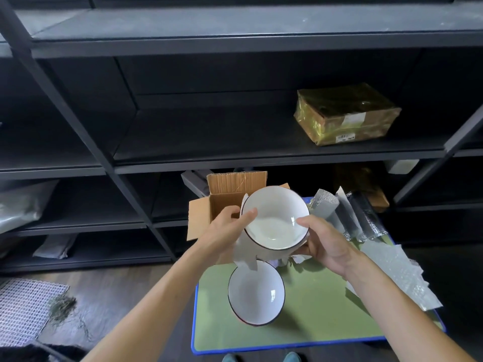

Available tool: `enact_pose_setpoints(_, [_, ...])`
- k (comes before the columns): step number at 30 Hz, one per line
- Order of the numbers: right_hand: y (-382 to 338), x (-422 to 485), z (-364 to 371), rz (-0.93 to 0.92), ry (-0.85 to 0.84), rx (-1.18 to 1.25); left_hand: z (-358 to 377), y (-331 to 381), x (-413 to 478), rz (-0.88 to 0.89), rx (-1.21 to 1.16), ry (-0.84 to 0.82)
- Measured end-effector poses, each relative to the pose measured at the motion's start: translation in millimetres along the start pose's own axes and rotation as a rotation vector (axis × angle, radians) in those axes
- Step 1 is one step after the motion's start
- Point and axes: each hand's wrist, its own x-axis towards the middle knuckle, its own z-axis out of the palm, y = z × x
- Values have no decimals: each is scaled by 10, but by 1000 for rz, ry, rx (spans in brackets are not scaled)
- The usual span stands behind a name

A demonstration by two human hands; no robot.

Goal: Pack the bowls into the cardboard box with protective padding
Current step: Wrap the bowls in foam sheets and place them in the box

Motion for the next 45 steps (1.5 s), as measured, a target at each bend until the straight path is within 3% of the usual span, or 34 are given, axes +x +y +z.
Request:
enact_pose_setpoints(6, [7, 54, 169, 54, -1, -15, -48, -28, -22, 82, -206, 1])
enact_pose_setpoints(16, [39, 189, 393, 52, 117, -184, -252, -166, 44, 104, -107, -11])
enact_pose_setpoints(23, [-1, 306, 473, 32, 210, -357, -366, -209, 156, 86, -127, -50])
enact_pose_setpoints(28, [-87, 462, 473, 37, 257, -351, -430, -204, 308, 43, -176, -89])
enact_pose_setpoints(34, [-182, 715, 460, 40, 240, -386, -483, -148, 485, 71, -231, -17])
enact_pose_setpoints(41, [-191, 985, 371, 170, 201, -468, -455, -176, 687, -38, -287, 8])
enact_pose_setpoints(45, [-192, 1126, 377, 215, 198, -646, -440, -188, 822, -71, -199, 95])
